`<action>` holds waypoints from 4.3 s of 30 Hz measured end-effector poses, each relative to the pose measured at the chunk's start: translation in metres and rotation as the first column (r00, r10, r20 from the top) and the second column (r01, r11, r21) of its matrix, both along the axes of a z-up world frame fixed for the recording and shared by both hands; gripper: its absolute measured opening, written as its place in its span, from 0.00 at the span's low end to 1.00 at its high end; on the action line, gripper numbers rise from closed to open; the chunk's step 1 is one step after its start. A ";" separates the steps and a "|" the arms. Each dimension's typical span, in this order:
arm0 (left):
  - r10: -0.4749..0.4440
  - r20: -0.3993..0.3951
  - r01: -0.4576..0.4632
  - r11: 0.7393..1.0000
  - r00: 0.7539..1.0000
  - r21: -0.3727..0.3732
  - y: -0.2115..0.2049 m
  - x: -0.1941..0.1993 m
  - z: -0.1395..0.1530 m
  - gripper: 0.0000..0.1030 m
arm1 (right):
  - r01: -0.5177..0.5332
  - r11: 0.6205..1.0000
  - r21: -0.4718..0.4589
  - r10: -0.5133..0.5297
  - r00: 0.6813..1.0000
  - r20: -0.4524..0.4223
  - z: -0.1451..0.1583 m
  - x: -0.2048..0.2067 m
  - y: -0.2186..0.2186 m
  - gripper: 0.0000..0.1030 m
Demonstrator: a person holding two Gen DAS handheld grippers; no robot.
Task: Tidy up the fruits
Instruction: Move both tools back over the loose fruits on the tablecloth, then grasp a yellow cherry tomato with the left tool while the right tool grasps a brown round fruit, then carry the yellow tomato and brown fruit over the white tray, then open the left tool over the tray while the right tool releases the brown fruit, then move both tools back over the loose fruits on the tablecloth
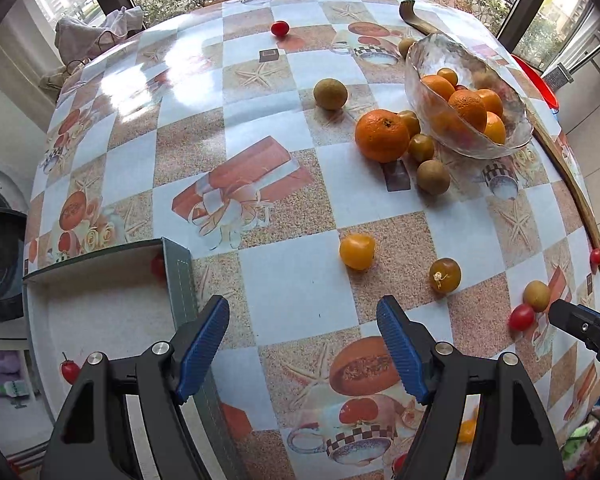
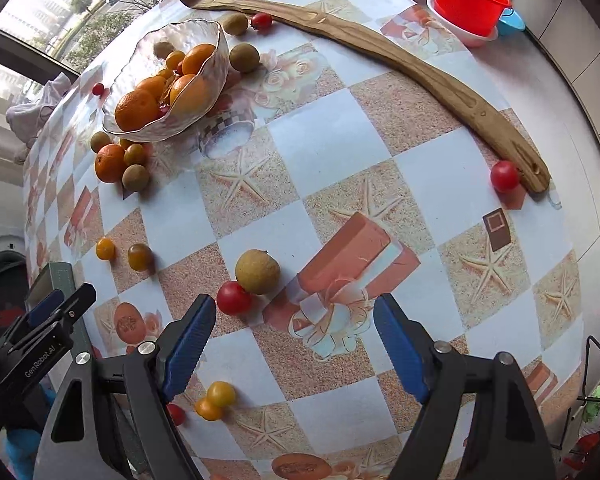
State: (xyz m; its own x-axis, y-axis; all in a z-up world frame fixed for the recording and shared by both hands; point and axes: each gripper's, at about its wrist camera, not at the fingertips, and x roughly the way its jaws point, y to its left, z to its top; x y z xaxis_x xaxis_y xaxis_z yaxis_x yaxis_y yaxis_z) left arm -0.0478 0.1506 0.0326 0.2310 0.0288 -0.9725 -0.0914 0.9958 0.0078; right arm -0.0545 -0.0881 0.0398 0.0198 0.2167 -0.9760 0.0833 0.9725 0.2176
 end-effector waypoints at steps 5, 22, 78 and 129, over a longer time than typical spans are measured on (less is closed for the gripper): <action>-0.004 -0.003 0.004 1.000 1.000 0.013 -0.006 0.016 -0.011 0.75 | 0.031 0.999 0.040 -0.031 0.999 -0.022 -0.011 0.009 0.009 0.67; -0.076 0.014 0.076 0.997 0.997 -0.030 -0.024 0.033 -0.023 0.21 | -0.001 0.999 0.035 0.002 0.999 -0.033 -0.020 0.012 0.026 0.29; 0.380 0.042 -0.375 0.923 0.924 -0.088 0.190 -0.154 0.009 0.21 | -0.588 0.800 0.118 0.584 0.809 0.065 0.032 -0.056 0.302 0.29; 0.171 0.032 -0.172 0.984 0.985 0.042 0.130 -0.129 0.022 0.70 | -0.408 0.910 0.070 0.405 0.913 0.057 0.038 -0.036 0.226 0.80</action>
State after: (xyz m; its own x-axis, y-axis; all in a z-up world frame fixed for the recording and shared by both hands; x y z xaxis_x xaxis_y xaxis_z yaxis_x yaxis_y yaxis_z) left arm -0.1765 0.2805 0.0551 0.2463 0.1135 -0.9625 -0.2616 0.9640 0.0468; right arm -0.0906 0.1374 0.0776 -0.0474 0.2900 -0.9558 -0.3262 0.8999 0.2893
